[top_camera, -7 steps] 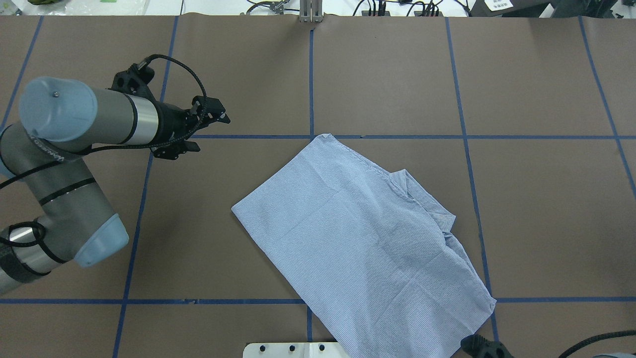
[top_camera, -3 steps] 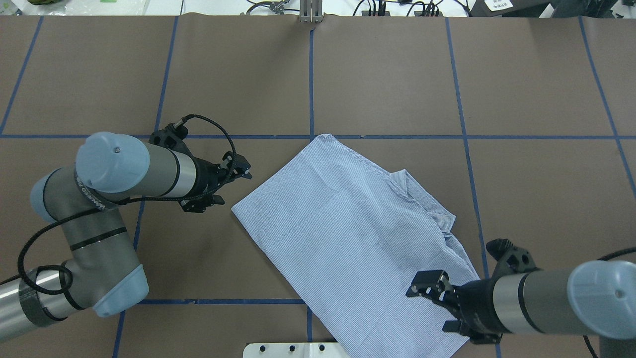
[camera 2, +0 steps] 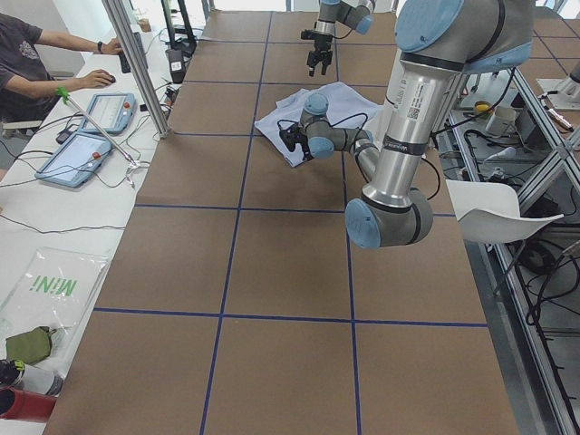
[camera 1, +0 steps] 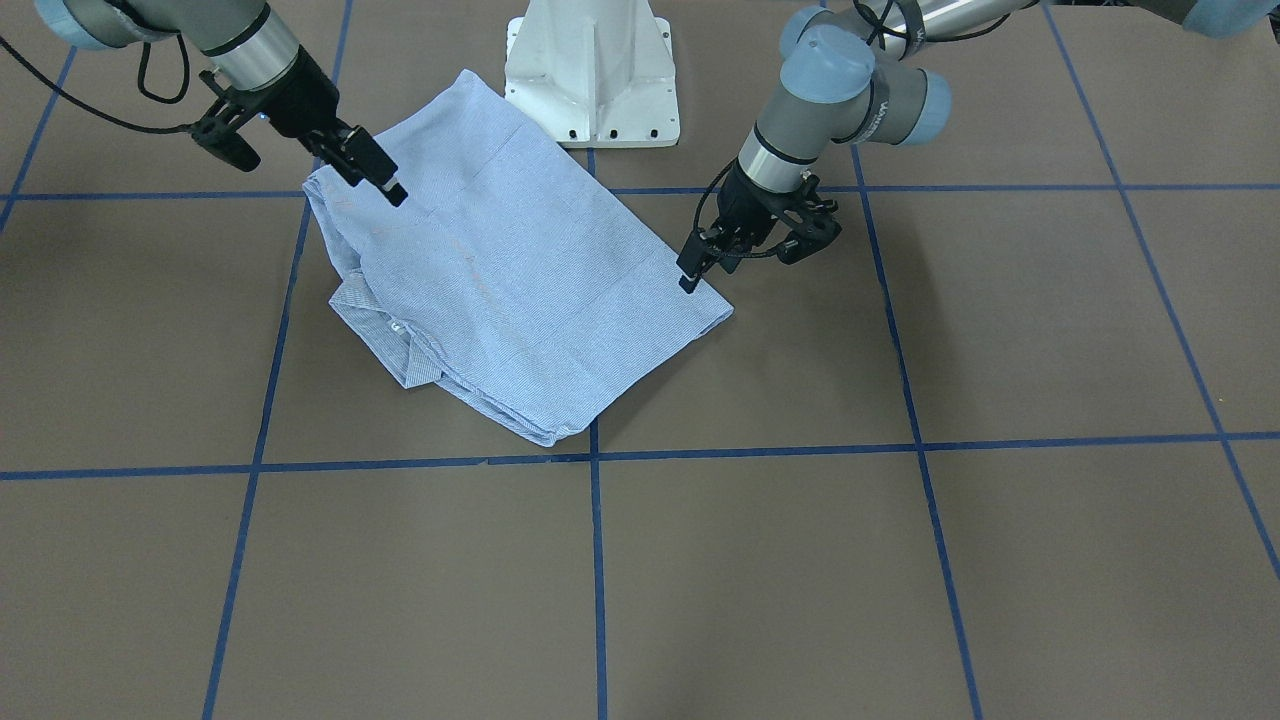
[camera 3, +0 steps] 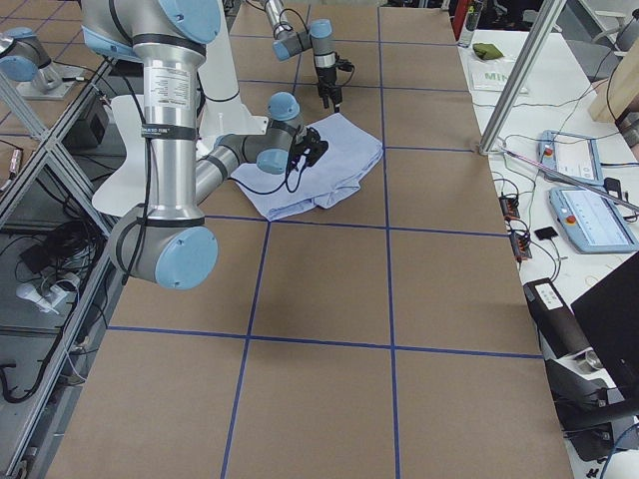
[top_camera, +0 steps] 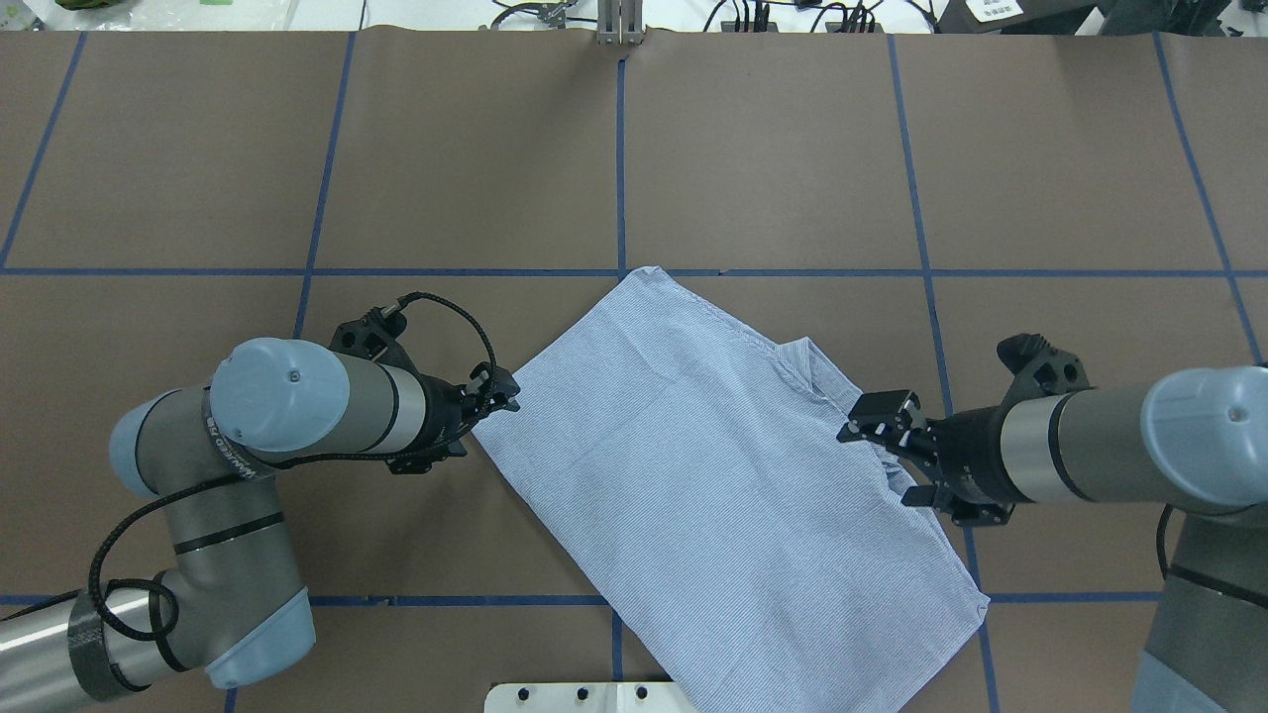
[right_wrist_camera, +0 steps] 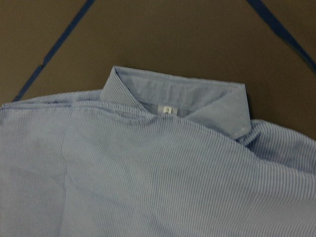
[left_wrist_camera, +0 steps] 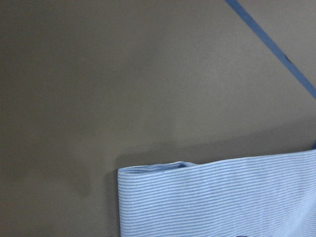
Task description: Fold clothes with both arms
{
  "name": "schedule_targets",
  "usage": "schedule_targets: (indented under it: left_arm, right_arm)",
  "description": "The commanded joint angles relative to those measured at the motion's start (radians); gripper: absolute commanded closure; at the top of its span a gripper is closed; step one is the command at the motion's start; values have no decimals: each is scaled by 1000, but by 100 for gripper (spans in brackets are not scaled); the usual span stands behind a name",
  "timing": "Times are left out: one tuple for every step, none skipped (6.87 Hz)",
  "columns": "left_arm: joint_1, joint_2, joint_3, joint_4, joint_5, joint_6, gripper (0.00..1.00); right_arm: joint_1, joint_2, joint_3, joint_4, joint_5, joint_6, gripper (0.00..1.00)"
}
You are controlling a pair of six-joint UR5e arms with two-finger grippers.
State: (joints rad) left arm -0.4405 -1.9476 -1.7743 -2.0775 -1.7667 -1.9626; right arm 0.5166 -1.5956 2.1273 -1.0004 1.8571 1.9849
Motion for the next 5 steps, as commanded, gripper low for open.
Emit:
schedule_targets:
  left_arm:
    - [12, -13, 36, -1, 10, -1, 22]
    - [12, -23, 59, -1, 12, 1, 25]
    - [11, -24, 61, -1, 12, 1, 28]
    - [11, -24, 62, 0, 27, -1, 41]
    - [12, -22, 71, 0, 59, -1, 58]
  right_arm:
    - [74, 5, -61, -1, -5, -81, 0]
    - [75, 5, -61, -1, -6, -81, 0]
    - [76, 5, -61, -1, -7, -81, 0]
    - [76, 5, -64, -1, -7, -81, 0]
    - [76, 5, -64, -1, -7, -81, 0]
